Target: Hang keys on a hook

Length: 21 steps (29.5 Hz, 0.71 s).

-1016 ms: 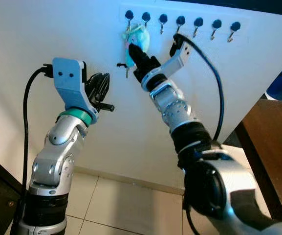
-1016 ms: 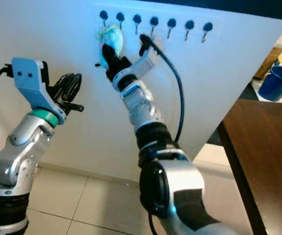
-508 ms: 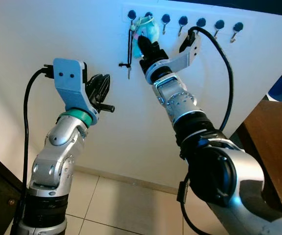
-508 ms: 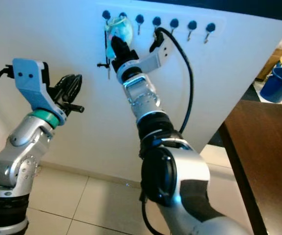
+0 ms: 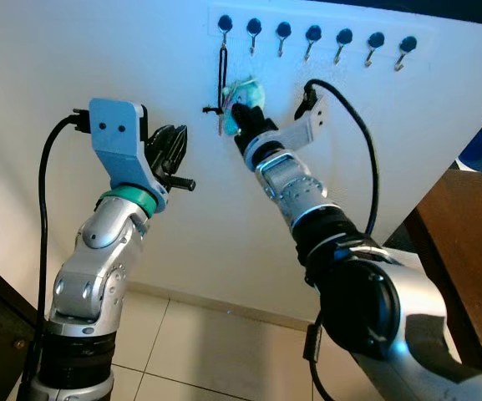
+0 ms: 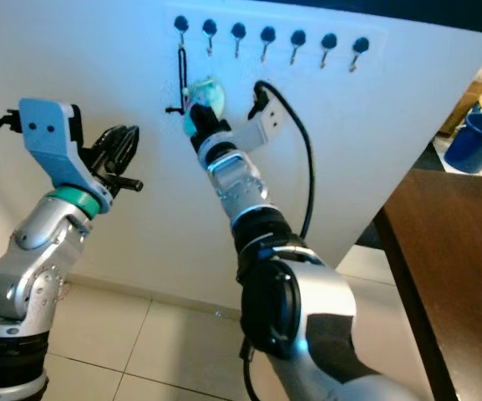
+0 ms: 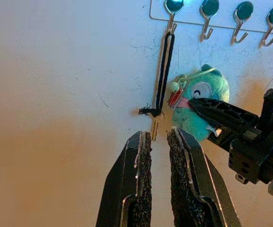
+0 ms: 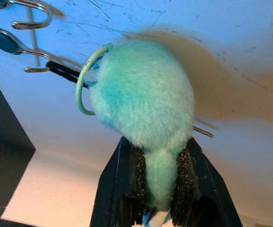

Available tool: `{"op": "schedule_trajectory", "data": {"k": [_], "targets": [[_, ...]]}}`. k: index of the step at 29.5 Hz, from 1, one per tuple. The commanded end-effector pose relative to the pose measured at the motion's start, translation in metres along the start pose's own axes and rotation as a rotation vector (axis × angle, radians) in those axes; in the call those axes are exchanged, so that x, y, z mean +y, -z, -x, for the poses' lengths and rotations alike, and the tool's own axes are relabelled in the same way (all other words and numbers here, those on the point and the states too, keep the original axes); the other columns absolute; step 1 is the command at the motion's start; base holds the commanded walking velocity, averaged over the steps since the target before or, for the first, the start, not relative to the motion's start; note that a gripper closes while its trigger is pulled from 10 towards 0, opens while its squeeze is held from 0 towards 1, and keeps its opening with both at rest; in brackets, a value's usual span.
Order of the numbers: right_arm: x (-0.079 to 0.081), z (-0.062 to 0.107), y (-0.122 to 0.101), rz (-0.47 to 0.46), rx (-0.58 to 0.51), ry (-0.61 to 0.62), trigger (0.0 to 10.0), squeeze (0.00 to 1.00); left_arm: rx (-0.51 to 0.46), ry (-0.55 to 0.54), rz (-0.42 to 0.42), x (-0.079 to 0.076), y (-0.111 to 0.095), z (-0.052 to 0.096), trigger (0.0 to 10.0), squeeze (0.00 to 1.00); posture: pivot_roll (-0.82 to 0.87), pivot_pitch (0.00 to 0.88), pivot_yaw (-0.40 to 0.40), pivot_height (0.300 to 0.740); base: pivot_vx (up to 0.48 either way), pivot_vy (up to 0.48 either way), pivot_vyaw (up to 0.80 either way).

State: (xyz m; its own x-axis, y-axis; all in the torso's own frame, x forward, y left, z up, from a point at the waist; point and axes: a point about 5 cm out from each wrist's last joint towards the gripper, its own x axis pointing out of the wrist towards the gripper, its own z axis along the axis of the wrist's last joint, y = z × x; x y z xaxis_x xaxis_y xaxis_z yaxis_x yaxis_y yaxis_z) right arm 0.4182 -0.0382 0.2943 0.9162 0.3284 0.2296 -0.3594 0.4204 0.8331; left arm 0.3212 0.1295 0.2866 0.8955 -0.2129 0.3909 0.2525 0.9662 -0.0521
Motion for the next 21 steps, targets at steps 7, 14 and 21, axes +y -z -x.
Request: {"op": "schedule_trajectory", "data": {"k": [7,14,21], "targets": [[-0.004,0.002,0.002,0.046,-0.002,-0.012,10.0,0.00,0.018,0.002,0.000,0.000,0.003,0.002,10.0,0.00,0.11,0.118,0.074,0.740,0.000,0.000,0.00],[0.033,-0.003,-0.002,0.045,0.007,-0.283,10.0,0.00,0.021,0.008,0.002,-0.001,0.005,0.002,10.0,0.00,0.11,0.107,0.075,0.740,0.000,0.000,0.00],[0.044,-0.003,-0.009,-0.069,-0.008,-0.383,10.0,0.00,0.022,0.009,0.003,-0.002,0.006,0.002,10.0,0.00,0.11,0.097,0.071,0.740,0.000,0.000,0.00]]}}
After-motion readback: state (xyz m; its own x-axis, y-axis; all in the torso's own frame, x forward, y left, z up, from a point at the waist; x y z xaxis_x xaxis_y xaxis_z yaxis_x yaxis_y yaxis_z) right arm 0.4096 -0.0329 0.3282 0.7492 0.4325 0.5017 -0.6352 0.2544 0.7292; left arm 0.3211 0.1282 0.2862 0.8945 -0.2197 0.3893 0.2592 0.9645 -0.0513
